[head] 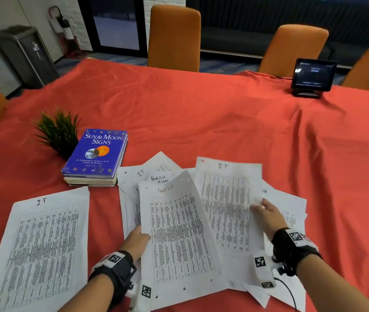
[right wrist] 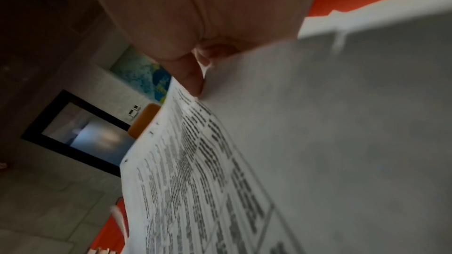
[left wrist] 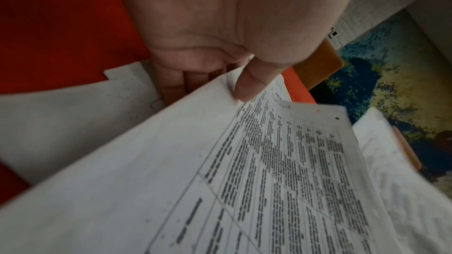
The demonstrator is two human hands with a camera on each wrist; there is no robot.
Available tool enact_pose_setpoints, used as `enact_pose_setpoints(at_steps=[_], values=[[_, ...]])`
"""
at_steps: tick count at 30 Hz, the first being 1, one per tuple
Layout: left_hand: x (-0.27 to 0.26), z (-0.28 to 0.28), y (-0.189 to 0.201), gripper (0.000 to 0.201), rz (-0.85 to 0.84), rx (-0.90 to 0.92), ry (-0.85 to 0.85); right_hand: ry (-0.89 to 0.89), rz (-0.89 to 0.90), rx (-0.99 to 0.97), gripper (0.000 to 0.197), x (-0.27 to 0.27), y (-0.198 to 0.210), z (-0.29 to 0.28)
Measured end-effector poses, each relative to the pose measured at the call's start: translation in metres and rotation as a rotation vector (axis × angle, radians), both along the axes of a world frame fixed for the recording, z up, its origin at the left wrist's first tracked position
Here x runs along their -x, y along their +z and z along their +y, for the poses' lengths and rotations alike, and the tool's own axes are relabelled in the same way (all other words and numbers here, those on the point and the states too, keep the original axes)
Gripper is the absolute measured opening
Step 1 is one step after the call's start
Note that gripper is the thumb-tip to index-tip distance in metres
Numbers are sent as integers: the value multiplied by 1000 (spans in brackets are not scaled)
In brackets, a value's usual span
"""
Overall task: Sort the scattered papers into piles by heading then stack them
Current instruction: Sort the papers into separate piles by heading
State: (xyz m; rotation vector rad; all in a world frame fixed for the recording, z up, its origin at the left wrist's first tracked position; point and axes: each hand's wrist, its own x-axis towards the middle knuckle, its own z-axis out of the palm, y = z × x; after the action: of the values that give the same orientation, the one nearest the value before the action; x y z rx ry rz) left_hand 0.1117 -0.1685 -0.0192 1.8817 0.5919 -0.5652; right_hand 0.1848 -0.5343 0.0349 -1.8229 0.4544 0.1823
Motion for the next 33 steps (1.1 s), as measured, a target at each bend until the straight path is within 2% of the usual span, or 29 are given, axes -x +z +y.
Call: enact_pose_setpoints(at_steps=[8, 14, 16, 17, 19, 21, 24, 28, 31, 33], values=[[4, -2, 3, 24, -17, 38, 31, 277, 227, 70, 30, 4, -9, 67], [5, -7, 5, 26, -20, 34, 45, 353, 339, 79, 26, 10, -22, 105], [5, -9, 5, 27, -14, 26, 38, 376, 360, 139, 23, 11, -22, 116], [4, -10, 5, 28, -15, 17, 31, 384, 358, 188, 33, 10, -23, 119], [4, -13, 7, 27, -58, -8, 20, 377, 316, 297, 48, 5, -25, 121], [3, -16, 15, 27, -170, -16, 43, 333, 284, 340, 60, -2, -26, 119], [2, -17, 32, 22, -341, 82, 80, 270, 198, 182, 70, -13, -16, 114], [-5, -13, 62, 32, -488, 265, 143, 161, -45, -162, 39, -25, 20, 117], [-16, -8, 84, 34, -621, 296, 155, 96, -234, -293, 17, -27, 54, 124], [-22, -4, 95, 26, -723, 261, 188, 90, -387, -331, 15, -21, 80, 130]])
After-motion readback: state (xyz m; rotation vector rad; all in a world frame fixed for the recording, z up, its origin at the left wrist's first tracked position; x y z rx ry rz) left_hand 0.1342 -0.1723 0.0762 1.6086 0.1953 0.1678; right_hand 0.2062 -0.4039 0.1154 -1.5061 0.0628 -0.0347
